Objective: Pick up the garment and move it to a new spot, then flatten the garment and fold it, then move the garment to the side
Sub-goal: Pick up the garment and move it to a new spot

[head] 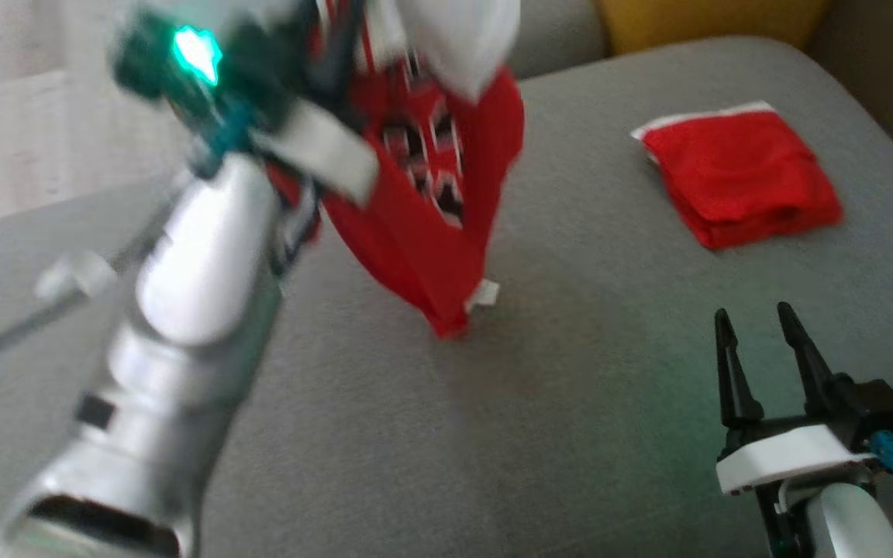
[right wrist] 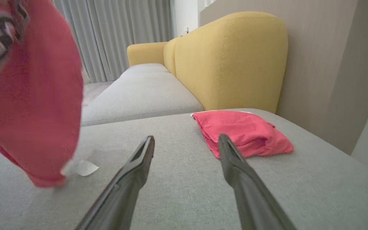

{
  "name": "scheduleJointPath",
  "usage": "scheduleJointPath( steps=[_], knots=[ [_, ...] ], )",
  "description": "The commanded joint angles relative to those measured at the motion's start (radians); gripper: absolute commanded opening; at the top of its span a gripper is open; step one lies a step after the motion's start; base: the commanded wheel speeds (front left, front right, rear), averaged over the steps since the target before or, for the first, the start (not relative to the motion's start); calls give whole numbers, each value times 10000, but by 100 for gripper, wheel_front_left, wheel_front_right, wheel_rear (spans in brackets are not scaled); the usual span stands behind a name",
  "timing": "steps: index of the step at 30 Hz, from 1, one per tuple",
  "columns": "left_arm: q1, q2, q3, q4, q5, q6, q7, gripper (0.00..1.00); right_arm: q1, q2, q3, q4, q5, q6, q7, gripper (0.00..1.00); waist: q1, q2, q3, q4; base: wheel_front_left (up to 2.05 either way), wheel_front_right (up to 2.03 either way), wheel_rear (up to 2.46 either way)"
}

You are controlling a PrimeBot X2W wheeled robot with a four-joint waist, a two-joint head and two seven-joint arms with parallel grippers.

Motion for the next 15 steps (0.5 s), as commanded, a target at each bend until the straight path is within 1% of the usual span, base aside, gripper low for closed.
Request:
scheduleJointPath(
  steps=[1, 4, 7, 8, 9, 11, 13, 15],
  knots=[
    [328, 211, 5, 101, -1, -63, -151, 0, -530, 96, 290, -419, 2, 67, -36, 100, 2, 0, 626, -650, 0, 0, 0],
    [1361, -59, -709, 958, -89, -290, -530, 0, -655, 190, 396, -424, -3, 67, -36, 100, 2, 0, 1115, -803, 0, 0, 0],
    [2316, -266, -1660, 2011, -96, -504, -1038, 0, -843, 268, 642, -326, 97, 67, -36, 100, 2, 0, 1504, -856, 0, 0, 0],
    [2557, -309, -1939, 2335, -97, -541, -1153, 52, -906, 304, 668, -282, 237, 67, -36, 100, 2, 0, 1626, -848, 0, 0, 0],
    [2760, -341, -2147, 2615, -148, -566, -1250, 100, -984, 335, 720, -258, 360, 67, -36, 100, 2, 0, 1733, -831, 0, 0, 0],
    [3064, -381, -2385, 2775, -395, -606, -1441, 100, -1107, 375, 890, -221, 498, 67, -36, 100, 2, 0, 1852, -746, 0, 0, 0],
    [3380, -395, -2517, 2319, -786, -591, -1512, 100, -1159, 398, 1035, -171, 567, 67, -36, 100, 2, 0, 1844, -575, 0, 0, 0],
    [3780, -398, -2532, 1355, -921, -233, -1522, 100, -1120, 410, 1119, -101, 579, 67, -36, 100, 2, 0, 1695, -323, 0, 0, 0]
  ],
)
